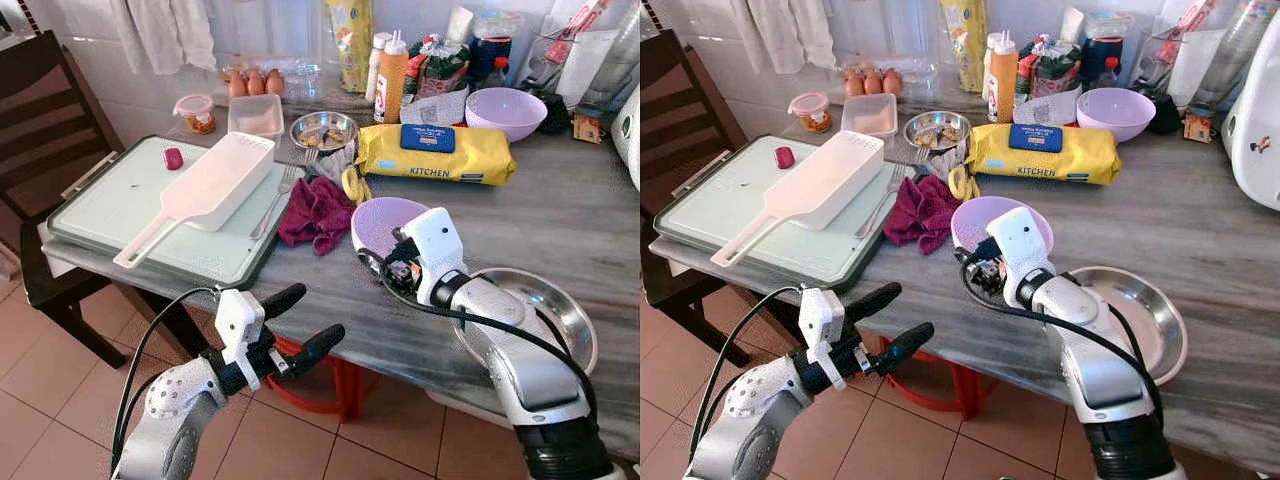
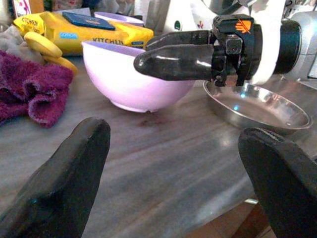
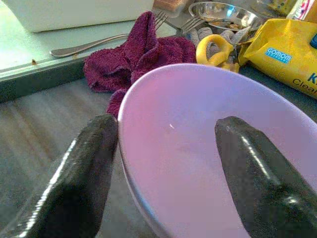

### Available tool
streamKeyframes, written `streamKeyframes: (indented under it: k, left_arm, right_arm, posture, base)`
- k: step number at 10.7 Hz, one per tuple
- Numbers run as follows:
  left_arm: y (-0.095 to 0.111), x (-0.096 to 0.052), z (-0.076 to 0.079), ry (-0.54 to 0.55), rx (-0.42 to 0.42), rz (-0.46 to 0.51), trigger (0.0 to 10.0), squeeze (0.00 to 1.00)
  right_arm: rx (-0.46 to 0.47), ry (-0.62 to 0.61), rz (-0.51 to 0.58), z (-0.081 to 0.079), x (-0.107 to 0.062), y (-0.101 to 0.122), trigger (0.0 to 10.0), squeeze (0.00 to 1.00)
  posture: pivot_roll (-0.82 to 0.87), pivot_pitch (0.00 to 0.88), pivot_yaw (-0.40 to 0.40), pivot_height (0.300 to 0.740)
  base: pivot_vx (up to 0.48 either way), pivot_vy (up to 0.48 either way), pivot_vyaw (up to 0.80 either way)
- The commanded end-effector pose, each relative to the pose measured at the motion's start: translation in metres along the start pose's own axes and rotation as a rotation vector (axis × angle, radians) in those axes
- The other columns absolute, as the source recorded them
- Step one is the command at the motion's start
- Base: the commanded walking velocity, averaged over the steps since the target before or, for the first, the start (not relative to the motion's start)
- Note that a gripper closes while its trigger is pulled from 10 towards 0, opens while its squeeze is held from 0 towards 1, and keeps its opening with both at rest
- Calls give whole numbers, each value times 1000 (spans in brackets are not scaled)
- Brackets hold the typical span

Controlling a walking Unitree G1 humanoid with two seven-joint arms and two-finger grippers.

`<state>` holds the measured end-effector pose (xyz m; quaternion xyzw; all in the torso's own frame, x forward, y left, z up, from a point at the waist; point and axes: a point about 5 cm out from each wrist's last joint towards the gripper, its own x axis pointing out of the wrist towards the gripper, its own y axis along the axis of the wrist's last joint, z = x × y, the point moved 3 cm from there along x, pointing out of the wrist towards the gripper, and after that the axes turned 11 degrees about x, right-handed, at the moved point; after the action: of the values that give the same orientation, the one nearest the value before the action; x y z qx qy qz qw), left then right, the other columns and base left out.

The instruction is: Setting the table

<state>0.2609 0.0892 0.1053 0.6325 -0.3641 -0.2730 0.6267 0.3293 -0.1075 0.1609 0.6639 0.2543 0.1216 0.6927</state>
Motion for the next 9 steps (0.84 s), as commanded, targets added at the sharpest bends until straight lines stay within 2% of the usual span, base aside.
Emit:
streamKeyframes:
  k: [1,3,5,7,8,9]
  left_arm:
    - [2,-1,-1,-11,12,-8,10000,0]
    - [4,-1,-1,-12,15,-10,10000,0]
    - [6,1,-1,-10,19,-4,10000,0]
    - [6,2,-3,-7,20,-4,10000,0]
    - [5,2,-6,19,14,-4,10000,0]
    - [5,2,-13,71,26,-3,10000,0]
  right_arm:
    - [-4,8,18,-2,1,6,10000,1000]
    - [-15,-5,52,0,-1,14,10000,1000]
    - [-2,-42,204,4,-7,35,10000,984]
    - [15,-47,271,1,-11,44,10000,992]
    - [14,-80,322,4,-18,51,10000,996]
    - [-8,-159,361,13,-28,55,10000,1000]
  posture:
    - [-72,76,72,740]
    - [-77,81,74,740]
    - [-82,83,74,740]
    - [-86,83,75,740]
    - [-89,85,73,740]
    - [-93,86,71,740]
  base:
    - [0,0,0]
    - [0,0,0]
    - [0,0,0]
    - [0,0,0]
    - [0,0,0]
    - [0,0,0]
